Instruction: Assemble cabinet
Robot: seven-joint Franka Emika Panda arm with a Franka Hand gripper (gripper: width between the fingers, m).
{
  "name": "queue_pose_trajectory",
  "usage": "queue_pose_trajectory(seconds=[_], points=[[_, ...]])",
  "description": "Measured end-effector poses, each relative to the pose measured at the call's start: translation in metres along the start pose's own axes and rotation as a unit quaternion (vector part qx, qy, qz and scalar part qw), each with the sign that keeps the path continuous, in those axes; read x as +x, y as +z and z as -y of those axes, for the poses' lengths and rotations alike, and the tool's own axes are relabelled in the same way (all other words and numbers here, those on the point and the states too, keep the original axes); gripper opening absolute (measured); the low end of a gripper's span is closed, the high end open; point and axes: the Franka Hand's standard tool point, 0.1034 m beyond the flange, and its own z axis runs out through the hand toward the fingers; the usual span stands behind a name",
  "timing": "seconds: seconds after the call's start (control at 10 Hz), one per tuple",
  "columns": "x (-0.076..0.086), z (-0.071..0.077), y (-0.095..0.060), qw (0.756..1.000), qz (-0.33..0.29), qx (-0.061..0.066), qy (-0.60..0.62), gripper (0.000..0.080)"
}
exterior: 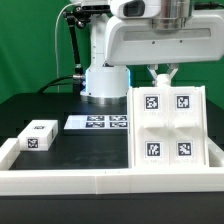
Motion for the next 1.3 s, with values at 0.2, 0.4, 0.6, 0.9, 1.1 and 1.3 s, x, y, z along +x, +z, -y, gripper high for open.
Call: queue_pose_trajectory(seconds=[0.2,0.4,0.6,0.9,1.1,1.3], points=[[0.002,-0.001,0.002,1.000,-0.001,0.000,0.001,0.0002],[0.007,-0.004,-0.001,1.000,-0.001,0.000,0.003,0.0002],[0.016,-0.005,-0.008,1.000,-0.004,0.000,0.004,0.0002],[0.014,-0.005,-0.006,1.000,-0.002,0.000,0.004,0.0002],[0.014,-0.005,-0.006,1.000,-0.002,0.000,0.004,0.0015],[0.014,-0.005,-0.006,1.000,-0.002,0.000,0.004,0.0362]])
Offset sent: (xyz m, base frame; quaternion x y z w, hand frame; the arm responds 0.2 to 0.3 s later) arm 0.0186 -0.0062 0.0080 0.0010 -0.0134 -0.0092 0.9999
